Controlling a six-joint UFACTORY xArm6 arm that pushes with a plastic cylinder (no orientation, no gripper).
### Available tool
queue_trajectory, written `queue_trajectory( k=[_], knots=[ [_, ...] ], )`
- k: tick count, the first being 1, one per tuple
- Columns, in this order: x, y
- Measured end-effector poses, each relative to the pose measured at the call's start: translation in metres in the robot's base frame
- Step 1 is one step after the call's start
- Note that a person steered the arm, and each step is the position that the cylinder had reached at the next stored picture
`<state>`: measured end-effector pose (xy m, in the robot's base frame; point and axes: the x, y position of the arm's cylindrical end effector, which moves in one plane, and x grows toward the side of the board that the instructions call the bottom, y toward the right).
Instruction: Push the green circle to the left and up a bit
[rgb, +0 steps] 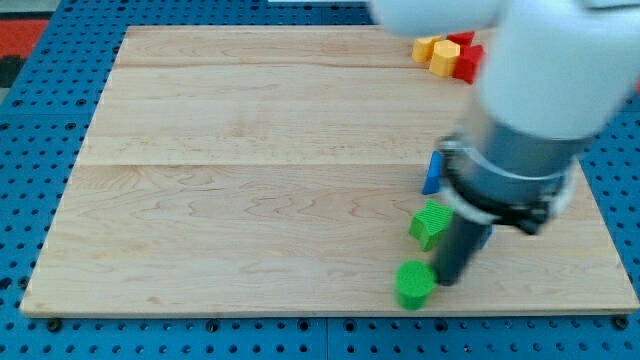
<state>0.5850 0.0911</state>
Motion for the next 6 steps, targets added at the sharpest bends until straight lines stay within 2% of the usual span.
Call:
queue_trajectory(
  k=[1, 2, 5, 6],
  knots=[
    [-0.020, 0.049],
    [0.030, 0.104],
    [0.032, 0.052],
    [0.034, -0.011]
  ],
)
